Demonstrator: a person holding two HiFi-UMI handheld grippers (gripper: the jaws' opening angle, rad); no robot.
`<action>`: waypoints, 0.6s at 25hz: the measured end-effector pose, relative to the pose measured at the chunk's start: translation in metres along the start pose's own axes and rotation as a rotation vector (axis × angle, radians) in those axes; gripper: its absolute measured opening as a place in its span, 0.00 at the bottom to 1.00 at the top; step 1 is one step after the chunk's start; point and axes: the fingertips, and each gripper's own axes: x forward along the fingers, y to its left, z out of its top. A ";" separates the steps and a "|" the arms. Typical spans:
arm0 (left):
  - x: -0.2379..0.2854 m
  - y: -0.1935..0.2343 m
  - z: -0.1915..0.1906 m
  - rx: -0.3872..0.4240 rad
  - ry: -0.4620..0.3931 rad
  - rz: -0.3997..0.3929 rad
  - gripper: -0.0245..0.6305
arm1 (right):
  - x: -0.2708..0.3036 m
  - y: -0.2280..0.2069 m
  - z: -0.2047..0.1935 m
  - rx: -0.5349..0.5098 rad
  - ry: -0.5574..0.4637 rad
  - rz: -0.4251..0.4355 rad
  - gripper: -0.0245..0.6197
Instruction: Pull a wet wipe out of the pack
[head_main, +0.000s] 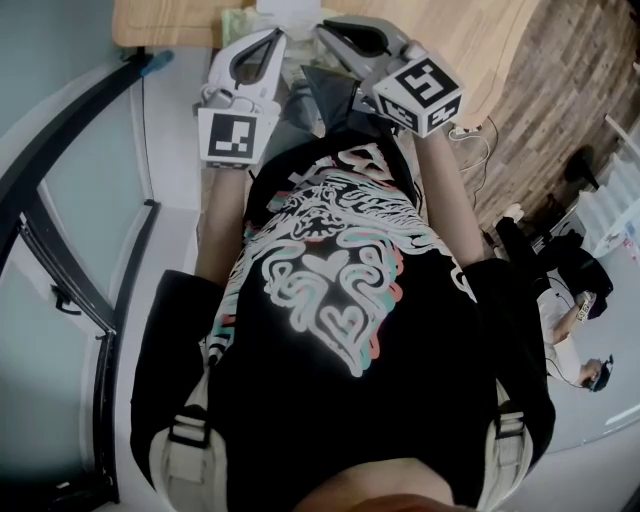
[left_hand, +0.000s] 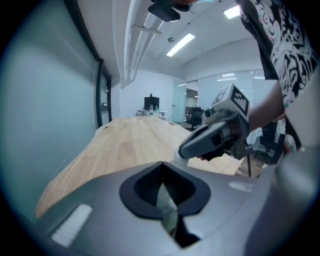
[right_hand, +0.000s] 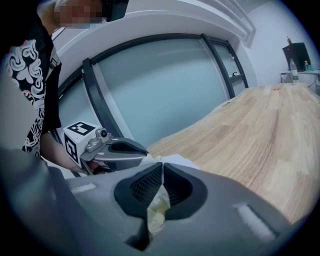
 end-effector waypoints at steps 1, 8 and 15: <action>0.001 0.000 0.001 0.005 -0.002 -0.002 0.02 | -0.001 0.000 0.000 -0.001 0.000 -0.002 0.05; 0.001 -0.001 0.006 0.014 -0.008 -0.001 0.02 | -0.006 0.000 0.002 -0.010 -0.007 -0.009 0.05; 0.000 -0.005 0.006 0.068 -0.027 -0.032 0.02 | -0.009 0.001 0.003 -0.012 -0.010 -0.021 0.05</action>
